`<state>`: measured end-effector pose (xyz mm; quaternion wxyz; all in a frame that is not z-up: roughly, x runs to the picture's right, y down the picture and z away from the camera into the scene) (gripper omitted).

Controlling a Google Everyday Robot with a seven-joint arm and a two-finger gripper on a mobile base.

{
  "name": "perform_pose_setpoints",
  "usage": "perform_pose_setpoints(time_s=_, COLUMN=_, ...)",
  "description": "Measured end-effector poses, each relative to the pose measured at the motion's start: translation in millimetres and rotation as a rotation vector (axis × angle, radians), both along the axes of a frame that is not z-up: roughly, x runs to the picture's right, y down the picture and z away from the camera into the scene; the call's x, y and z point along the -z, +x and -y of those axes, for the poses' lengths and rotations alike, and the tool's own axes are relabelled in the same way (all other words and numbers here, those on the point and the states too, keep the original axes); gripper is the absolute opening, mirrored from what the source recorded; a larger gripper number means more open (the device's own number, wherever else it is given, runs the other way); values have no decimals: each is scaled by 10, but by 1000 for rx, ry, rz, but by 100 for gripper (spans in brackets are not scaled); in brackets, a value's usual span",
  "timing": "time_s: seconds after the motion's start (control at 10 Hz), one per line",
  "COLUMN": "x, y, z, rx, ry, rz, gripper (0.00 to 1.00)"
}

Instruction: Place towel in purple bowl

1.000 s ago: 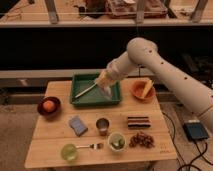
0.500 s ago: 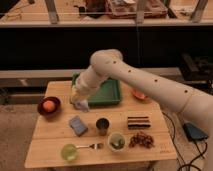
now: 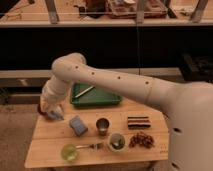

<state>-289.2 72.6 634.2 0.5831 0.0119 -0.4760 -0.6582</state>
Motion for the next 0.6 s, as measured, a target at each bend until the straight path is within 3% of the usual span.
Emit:
perform_pose_setpoints(time_s=0.2, x=-89, y=-499, z=50, rx=-3, ry=-49, rz=-5, gripper=0)
perform_pose_setpoints(time_s=0.6, x=-364, y=-962, z=306, rx=-39, ry=-104, rz=-29, gripper=0)
